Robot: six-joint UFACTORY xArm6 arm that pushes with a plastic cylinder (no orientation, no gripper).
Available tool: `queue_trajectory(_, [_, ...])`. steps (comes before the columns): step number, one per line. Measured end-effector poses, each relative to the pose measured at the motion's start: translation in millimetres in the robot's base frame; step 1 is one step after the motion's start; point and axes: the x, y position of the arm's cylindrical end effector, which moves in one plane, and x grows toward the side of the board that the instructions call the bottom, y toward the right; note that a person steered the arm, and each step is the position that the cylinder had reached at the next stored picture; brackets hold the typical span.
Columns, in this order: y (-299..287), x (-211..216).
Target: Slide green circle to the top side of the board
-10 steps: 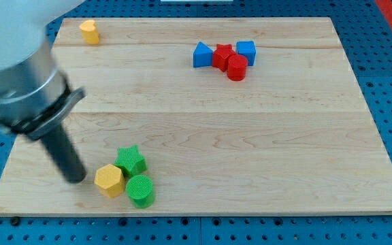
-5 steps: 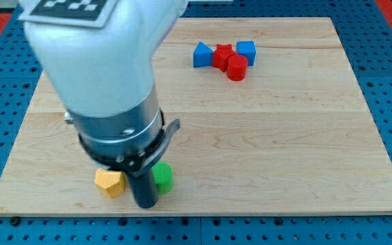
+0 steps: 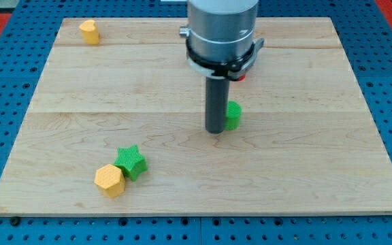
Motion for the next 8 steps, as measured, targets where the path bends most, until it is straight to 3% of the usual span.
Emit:
queue_trajectory(3, [67.8,-56.0])
queue_trajectory(5, [132.5,-69.3])
queue_trajectory(8, [166.4,-134.8])
